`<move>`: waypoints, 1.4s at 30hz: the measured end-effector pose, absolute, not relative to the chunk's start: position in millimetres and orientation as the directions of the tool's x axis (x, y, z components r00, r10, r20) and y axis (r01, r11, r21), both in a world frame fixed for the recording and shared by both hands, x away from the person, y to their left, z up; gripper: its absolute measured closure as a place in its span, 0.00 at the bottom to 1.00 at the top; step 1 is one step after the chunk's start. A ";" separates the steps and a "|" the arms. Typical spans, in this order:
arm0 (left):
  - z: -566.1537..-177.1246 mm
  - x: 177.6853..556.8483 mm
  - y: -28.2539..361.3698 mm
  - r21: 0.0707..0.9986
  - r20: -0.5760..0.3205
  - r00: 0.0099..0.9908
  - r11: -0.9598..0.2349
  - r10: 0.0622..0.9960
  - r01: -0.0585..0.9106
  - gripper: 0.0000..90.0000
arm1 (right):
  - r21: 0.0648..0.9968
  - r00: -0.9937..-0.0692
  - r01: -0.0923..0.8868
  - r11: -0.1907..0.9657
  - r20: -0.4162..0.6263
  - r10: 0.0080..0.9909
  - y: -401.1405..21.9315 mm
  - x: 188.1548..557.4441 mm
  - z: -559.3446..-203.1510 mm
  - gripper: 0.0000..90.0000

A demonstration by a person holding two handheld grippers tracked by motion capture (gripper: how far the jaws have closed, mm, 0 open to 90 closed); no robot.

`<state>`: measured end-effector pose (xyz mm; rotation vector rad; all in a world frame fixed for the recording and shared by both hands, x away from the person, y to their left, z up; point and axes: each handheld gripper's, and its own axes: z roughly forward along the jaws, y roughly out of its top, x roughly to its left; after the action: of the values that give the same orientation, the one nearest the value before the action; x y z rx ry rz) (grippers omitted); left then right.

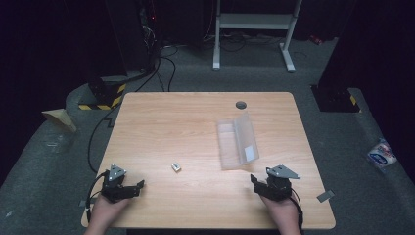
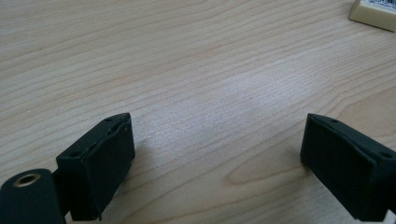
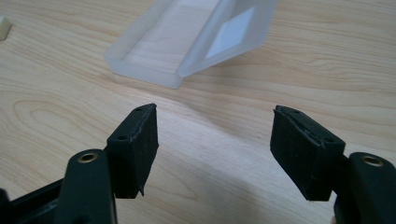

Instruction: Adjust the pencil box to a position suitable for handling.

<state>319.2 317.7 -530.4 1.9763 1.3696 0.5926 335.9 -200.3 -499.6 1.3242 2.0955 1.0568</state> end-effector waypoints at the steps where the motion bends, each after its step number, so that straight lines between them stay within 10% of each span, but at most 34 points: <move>1: -530.4 319.4 317.7 0.729 0.001 0.351 -0.241 0.936 0.640 0.11 | 0.793 -0.455 0.550 0.261 0.023 0.890 -198.0 336.3 -499.8 0.37; 42: -530.9 319.3 315.4 0.727 0.001 0.338 -0.233 0.941 0.646 0.09 | 0.800 -0.579 0.514 0.308 0.060 0.813 -105.9 392.0 -507.1 0.56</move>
<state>319.3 315.4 -530.9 1.9710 1.3858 0.5986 392.0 -105.9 -507.1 1.1889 2.2247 1.1597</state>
